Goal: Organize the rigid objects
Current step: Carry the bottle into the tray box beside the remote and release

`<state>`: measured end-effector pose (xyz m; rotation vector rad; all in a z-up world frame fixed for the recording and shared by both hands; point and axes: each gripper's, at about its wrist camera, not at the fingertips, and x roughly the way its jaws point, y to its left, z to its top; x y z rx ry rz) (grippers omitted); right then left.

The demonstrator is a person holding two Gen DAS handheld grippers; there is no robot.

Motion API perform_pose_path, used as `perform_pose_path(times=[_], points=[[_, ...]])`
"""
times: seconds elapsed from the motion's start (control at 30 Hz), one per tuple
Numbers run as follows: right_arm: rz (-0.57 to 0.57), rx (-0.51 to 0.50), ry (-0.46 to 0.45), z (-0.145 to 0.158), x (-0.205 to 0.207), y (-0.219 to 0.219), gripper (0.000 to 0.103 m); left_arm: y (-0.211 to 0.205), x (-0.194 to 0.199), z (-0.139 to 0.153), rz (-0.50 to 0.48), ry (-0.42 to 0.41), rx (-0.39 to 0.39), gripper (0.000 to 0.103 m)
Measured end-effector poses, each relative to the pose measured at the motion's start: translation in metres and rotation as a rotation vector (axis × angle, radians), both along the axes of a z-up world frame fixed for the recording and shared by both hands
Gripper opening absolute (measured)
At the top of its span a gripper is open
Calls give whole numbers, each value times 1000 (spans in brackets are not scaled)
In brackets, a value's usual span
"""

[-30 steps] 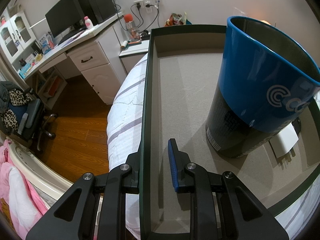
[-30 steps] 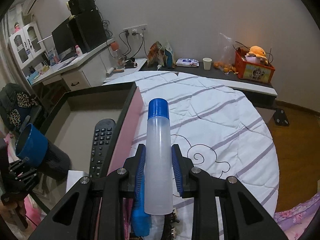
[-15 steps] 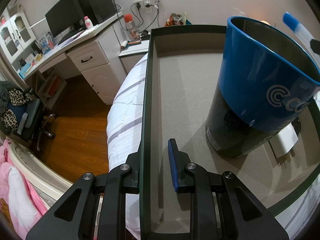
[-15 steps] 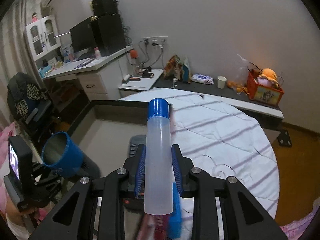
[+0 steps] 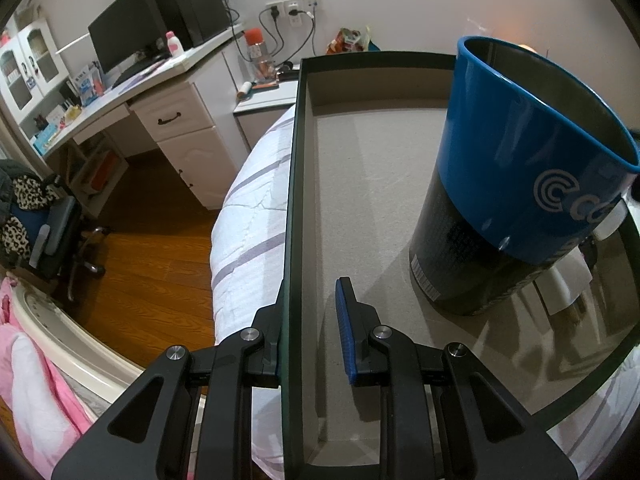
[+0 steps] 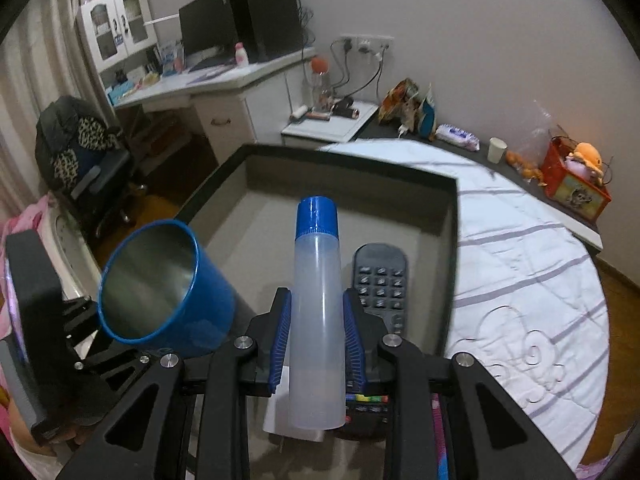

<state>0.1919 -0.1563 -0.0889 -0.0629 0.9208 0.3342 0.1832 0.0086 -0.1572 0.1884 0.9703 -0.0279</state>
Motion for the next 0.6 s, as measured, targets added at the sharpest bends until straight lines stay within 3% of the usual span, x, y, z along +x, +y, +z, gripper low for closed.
perform_pose_path(times=[0.6], points=[[9, 11, 51, -18, 6, 10, 27, 4, 0, 1, -7, 2, -8, 19]])
